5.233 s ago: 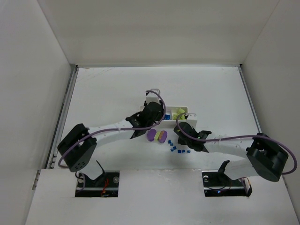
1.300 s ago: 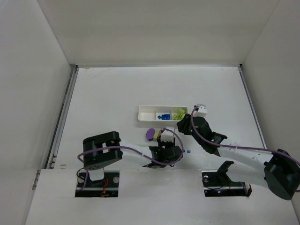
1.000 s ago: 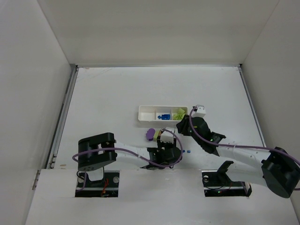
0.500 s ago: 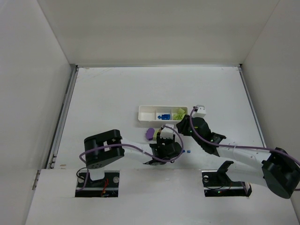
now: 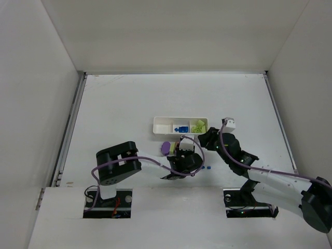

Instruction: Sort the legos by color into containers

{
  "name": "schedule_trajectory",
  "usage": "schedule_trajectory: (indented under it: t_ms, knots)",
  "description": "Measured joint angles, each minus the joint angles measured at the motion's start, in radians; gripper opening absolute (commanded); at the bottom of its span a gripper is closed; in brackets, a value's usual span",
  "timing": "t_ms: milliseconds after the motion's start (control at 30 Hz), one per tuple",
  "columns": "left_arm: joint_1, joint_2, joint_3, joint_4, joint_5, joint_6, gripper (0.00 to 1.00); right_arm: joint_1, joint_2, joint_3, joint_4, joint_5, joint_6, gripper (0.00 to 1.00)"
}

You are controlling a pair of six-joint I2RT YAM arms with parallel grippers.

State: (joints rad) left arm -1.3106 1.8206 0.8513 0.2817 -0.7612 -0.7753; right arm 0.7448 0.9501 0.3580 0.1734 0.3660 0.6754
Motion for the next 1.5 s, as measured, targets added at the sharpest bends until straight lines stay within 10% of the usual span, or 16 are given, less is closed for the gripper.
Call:
schedule_trajectory:
  t_ms: [1133,1500]
  knots:
    - [-0.047,-0.155,0.02,-0.127,-0.027,0.09,0.11,-0.067,-0.151,-0.073,0.014,0.026,0.033,0.57]
    - [0.257,-0.278,0.074,-0.11,0.078,0.156,0.13,-0.104,-0.146,-0.094,0.018,0.036,0.051,0.57]
